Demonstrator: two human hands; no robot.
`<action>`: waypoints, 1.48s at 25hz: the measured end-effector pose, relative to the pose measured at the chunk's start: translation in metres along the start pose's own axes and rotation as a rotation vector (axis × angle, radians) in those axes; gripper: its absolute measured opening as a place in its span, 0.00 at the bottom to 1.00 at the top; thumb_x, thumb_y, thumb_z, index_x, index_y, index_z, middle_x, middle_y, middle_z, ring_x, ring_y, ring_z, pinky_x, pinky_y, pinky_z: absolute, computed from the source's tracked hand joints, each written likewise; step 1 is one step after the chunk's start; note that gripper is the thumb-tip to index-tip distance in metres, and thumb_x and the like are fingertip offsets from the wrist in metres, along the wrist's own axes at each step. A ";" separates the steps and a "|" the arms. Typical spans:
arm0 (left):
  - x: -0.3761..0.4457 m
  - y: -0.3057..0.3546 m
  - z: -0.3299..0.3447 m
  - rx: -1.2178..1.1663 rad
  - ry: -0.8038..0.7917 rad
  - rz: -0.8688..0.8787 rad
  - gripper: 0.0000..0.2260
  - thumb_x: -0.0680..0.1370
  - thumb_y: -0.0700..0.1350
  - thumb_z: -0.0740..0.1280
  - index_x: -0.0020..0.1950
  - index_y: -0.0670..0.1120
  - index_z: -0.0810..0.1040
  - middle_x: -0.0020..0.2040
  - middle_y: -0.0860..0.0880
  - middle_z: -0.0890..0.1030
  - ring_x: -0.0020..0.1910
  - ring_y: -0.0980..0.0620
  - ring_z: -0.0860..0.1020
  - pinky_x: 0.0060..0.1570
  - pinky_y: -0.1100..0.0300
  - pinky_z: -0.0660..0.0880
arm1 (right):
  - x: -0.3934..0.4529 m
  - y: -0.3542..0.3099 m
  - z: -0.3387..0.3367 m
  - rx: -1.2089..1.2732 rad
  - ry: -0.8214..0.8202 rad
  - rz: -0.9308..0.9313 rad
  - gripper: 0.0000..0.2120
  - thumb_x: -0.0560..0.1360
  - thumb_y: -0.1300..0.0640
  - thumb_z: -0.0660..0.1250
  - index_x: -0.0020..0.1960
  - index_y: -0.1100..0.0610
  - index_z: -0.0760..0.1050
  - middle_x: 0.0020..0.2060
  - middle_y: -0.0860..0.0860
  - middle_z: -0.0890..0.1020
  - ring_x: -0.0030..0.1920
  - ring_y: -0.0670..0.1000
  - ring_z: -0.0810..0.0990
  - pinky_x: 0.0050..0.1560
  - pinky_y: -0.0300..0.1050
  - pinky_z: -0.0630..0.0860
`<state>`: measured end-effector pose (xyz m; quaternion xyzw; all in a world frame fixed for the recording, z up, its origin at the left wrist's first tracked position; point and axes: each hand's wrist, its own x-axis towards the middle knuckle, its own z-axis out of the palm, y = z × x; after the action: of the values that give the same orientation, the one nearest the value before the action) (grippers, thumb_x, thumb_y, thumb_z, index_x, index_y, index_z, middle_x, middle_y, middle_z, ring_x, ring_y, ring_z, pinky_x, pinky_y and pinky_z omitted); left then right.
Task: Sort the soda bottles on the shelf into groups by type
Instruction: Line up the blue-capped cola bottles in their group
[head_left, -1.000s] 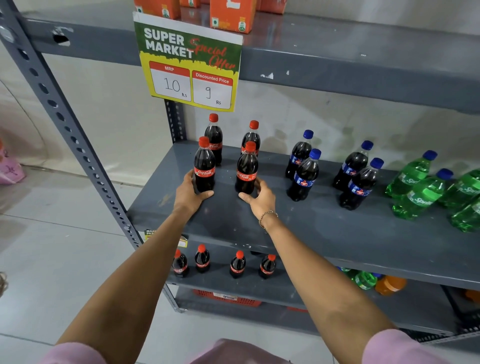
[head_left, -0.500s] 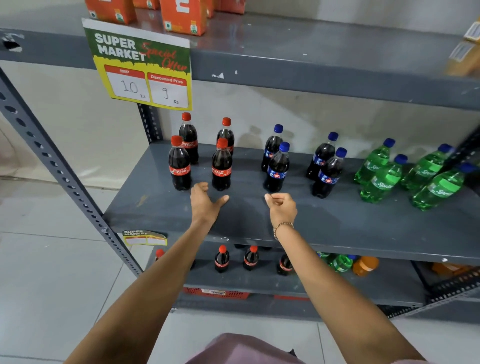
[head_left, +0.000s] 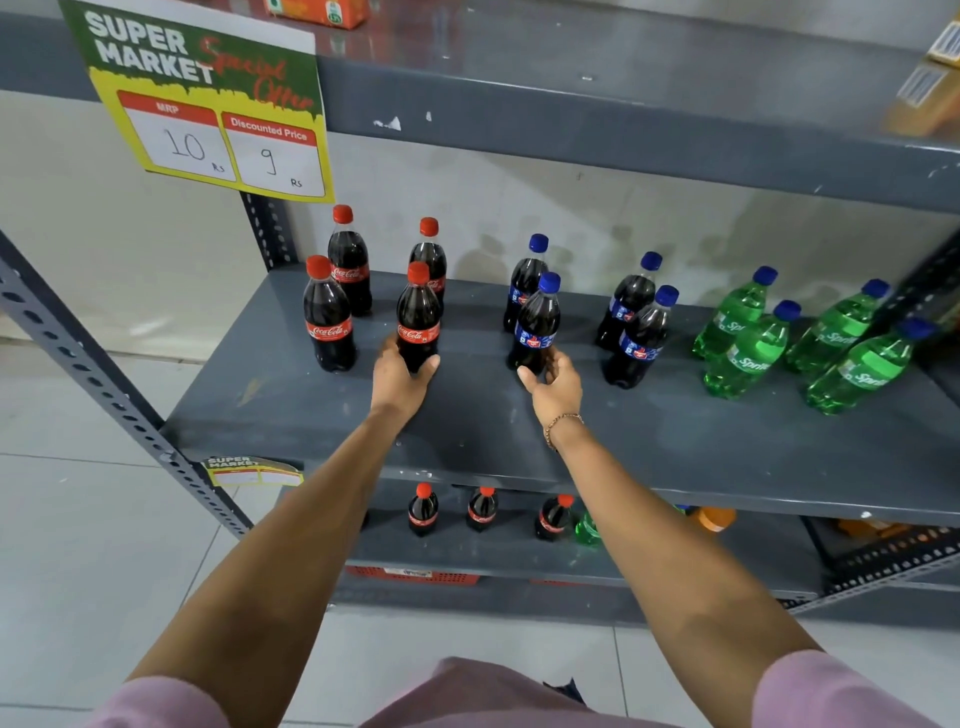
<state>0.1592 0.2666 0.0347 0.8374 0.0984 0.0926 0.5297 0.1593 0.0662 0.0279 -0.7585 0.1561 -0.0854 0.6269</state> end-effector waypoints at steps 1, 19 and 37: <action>0.001 0.000 0.000 0.011 0.008 0.001 0.24 0.75 0.44 0.69 0.67 0.40 0.65 0.62 0.41 0.75 0.62 0.43 0.73 0.59 0.55 0.69 | 0.001 0.001 0.001 0.005 0.016 0.001 0.25 0.70 0.64 0.71 0.65 0.59 0.69 0.63 0.56 0.76 0.63 0.53 0.74 0.68 0.47 0.69; -0.050 0.019 0.040 -0.126 0.142 -0.129 0.09 0.76 0.44 0.68 0.52 0.41 0.73 0.41 0.49 0.74 0.39 0.55 0.72 0.54 0.53 0.73 | -0.018 0.012 -0.053 0.080 0.004 0.008 0.11 0.70 0.60 0.71 0.51 0.60 0.77 0.51 0.57 0.82 0.52 0.51 0.79 0.53 0.37 0.74; -0.021 0.077 0.120 0.053 -0.043 -0.033 0.26 0.70 0.41 0.74 0.65 0.41 0.68 0.62 0.42 0.76 0.61 0.44 0.74 0.55 0.58 0.68 | 0.057 0.020 -0.147 -0.043 -0.089 -0.054 0.27 0.68 0.64 0.72 0.65 0.60 0.68 0.62 0.57 0.77 0.61 0.52 0.75 0.62 0.43 0.70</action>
<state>0.1757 0.1244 0.0523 0.8511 0.1034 0.0632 0.5108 0.1620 -0.0930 0.0336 -0.7789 0.1093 -0.0649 0.6141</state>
